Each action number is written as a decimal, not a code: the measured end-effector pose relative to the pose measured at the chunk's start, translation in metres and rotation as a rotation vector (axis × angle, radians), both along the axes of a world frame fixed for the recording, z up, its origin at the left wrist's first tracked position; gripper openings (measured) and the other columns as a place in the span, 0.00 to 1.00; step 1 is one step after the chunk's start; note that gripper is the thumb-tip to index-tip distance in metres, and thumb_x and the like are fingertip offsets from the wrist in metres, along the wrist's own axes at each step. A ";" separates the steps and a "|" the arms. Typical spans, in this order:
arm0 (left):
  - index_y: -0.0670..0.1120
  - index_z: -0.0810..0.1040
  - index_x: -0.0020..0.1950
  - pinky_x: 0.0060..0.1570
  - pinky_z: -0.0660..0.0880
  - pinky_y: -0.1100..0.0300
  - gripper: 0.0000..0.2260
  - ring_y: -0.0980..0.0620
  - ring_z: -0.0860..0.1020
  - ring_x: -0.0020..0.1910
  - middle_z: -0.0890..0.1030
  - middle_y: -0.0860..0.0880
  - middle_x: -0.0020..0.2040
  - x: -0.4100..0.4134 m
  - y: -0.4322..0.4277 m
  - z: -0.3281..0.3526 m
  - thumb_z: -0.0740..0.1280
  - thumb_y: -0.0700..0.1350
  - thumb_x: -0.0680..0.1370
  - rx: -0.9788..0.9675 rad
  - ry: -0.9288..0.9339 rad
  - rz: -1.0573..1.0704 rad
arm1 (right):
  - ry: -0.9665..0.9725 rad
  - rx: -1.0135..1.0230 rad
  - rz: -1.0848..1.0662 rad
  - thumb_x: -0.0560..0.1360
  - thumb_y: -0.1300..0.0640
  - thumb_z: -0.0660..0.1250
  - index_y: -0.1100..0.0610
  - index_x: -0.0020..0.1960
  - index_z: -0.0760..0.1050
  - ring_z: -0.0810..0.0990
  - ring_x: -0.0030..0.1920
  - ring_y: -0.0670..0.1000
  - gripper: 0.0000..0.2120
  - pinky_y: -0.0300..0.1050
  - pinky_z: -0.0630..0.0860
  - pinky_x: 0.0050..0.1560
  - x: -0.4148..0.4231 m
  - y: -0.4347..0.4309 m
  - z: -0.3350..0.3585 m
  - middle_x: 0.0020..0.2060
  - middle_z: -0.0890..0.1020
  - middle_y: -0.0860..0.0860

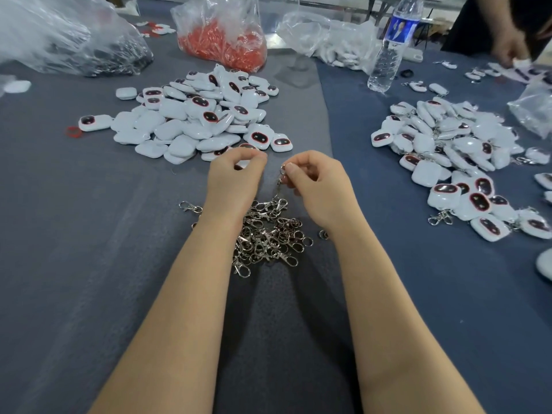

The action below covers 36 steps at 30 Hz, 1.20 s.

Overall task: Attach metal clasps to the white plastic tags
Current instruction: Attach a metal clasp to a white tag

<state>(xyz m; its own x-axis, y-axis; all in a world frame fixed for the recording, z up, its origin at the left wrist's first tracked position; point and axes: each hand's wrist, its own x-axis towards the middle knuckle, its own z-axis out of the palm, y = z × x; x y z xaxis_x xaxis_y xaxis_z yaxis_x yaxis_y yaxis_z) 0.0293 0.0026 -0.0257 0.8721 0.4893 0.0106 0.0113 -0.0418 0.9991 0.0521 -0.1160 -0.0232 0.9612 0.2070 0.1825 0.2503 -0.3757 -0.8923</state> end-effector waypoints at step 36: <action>0.50 0.79 0.39 0.62 0.67 0.61 0.06 0.55 0.72 0.62 0.76 0.46 0.61 0.006 -0.012 -0.009 0.68 0.41 0.75 0.372 -0.037 -0.050 | -0.107 0.060 -0.089 0.75 0.63 0.65 0.53 0.44 0.72 0.73 0.35 0.43 0.06 0.29 0.70 0.37 -0.003 0.006 -0.006 0.36 0.76 0.45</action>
<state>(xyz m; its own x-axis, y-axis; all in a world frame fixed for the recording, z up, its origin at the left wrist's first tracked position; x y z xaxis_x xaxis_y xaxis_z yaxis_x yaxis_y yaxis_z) 0.0355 -0.0097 -0.0349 0.8907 0.4025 0.2115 -0.0358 -0.4017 0.9151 0.0493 -0.1102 -0.0291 0.9496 0.1077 0.2945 0.3135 -0.3475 -0.8837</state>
